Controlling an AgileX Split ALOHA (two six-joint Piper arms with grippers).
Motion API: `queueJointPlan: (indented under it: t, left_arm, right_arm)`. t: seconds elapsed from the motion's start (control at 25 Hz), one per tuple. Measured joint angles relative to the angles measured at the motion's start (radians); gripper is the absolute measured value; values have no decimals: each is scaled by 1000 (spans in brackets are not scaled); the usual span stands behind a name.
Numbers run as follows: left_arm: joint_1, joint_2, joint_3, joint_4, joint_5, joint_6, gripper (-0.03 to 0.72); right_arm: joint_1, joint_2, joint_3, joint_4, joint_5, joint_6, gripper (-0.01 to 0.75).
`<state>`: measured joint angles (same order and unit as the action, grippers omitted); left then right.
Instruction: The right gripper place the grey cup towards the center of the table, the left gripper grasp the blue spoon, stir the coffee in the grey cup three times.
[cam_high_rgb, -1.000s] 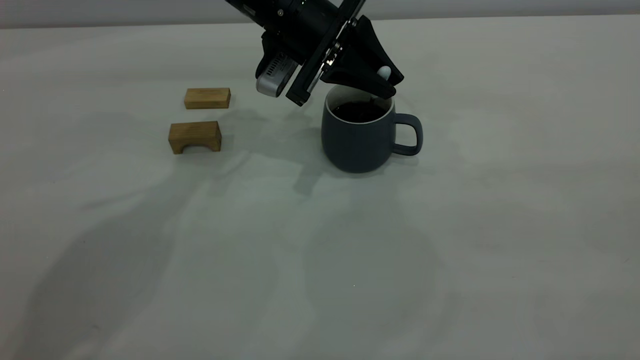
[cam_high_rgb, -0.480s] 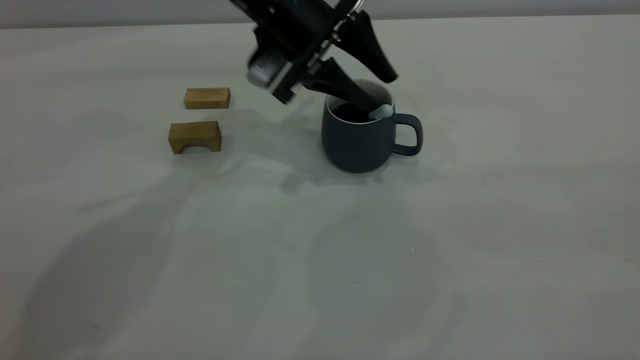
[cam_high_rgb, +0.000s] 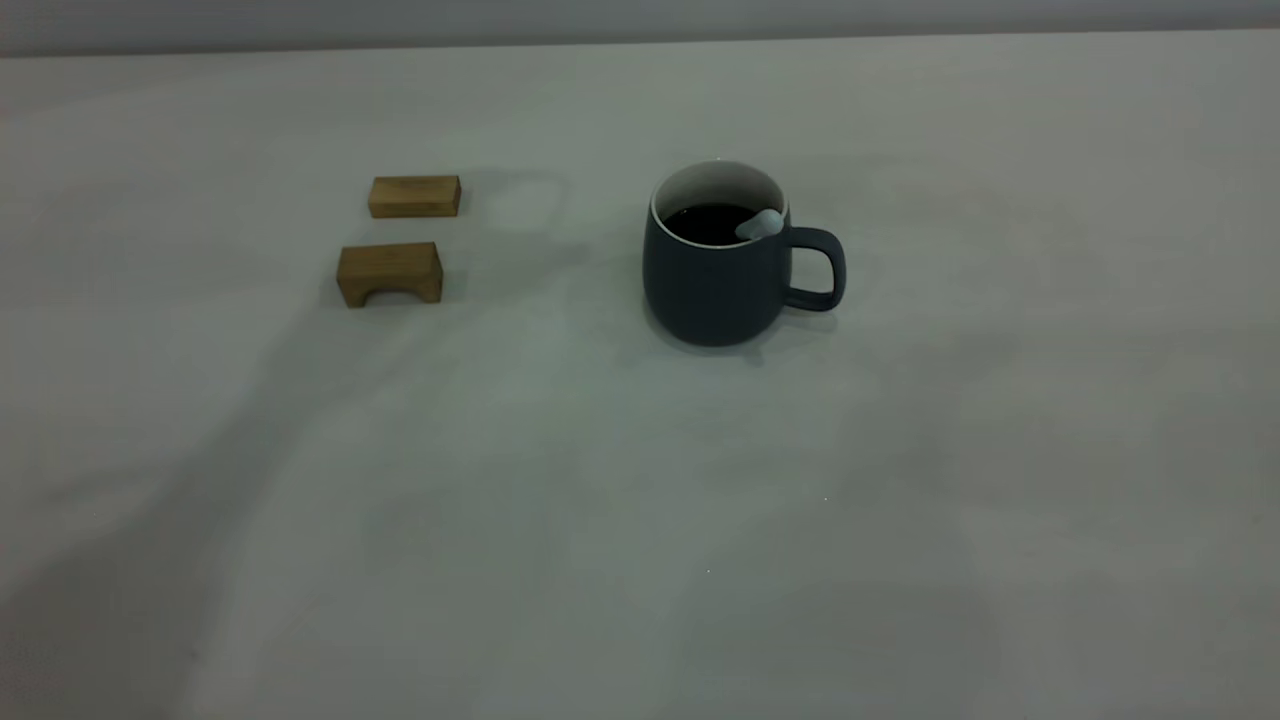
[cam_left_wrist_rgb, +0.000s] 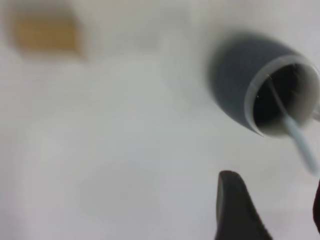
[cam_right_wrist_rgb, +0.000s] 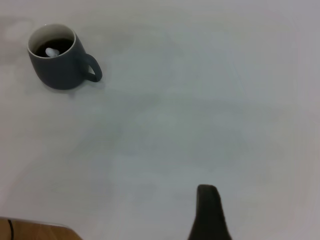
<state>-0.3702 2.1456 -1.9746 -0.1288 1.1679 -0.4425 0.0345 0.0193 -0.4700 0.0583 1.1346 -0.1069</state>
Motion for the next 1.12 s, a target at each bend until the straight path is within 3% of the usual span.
queueJointPlan:
  t: [0.36,0.92,1.0,1.12]
  left_arm:
    - [0,-355,127,327,0,169,446]
    - [1,-1045,1055,400,0,109,446]
    - [37,-1142,1160,373,0,106,446]
    - [167,-1327,1304,314,-5,137,446]
  right_arm:
    - [0,0,0,0,0,0,591]
    - [0,0,0,0,0,0,591]
    - [0,0,0,0,0,0,591]
    - [0,0,0,0,0,0,591]
